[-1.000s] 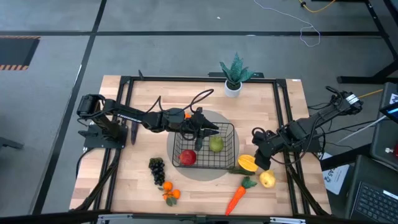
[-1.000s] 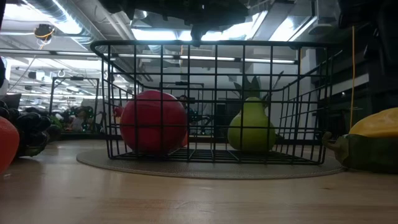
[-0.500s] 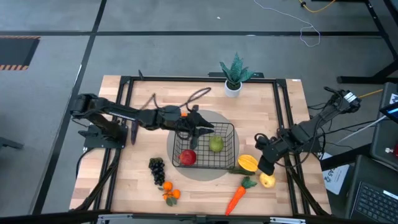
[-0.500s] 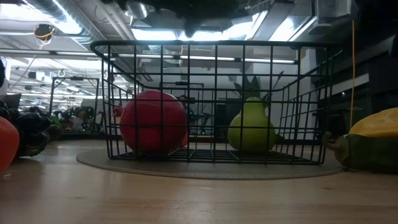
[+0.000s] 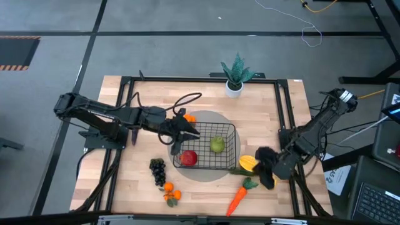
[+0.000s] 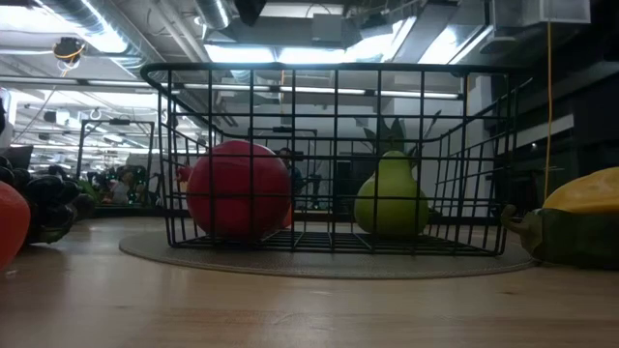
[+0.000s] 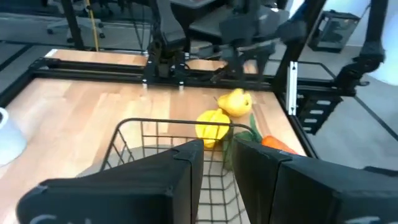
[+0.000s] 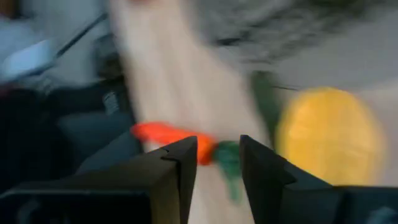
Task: Build produce basket
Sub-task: Put the starfruit into the black wire basket
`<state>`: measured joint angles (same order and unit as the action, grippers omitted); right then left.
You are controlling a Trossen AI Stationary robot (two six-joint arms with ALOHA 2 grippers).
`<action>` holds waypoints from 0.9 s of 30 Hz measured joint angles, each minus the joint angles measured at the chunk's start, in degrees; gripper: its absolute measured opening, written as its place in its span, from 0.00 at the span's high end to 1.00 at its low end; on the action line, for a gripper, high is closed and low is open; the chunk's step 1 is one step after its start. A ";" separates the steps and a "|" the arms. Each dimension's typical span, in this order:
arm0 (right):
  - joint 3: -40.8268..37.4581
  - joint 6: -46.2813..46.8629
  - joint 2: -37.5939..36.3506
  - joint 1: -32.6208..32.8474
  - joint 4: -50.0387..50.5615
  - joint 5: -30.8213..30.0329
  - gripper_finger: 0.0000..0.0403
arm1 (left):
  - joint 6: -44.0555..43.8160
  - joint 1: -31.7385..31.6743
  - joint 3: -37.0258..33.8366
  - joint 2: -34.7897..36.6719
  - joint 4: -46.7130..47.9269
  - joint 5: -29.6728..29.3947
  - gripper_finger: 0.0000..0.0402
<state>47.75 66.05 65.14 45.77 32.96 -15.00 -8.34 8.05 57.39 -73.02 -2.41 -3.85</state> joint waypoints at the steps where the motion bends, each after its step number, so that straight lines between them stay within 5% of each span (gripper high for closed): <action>1: 0.00 -2.22 0.45 0.79 -2.43 0.04 0.73 | 0.01 0.14 0.00 0.01 0.54 -0.10 0.82; 9: 0.02 5.77 1.89 4.73 5.25 -4.59 0.73 | 1.27 0.36 0.00 0.01 4.45 -9.11 0.82; 14: 0.00 17.79 1.25 3.20 18.18 0.80 0.73 | 1.27 0.36 0.00 0.01 4.52 -12.59 0.82; 27: 1.29 15.17 -5.04 -0.20 26.11 7.53 0.73 | 1.28 0.35 0.00 0.01 4.50 -14.42 0.82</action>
<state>49.04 81.22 60.09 45.57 59.07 -7.46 -7.06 8.39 57.39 -73.01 2.09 -18.27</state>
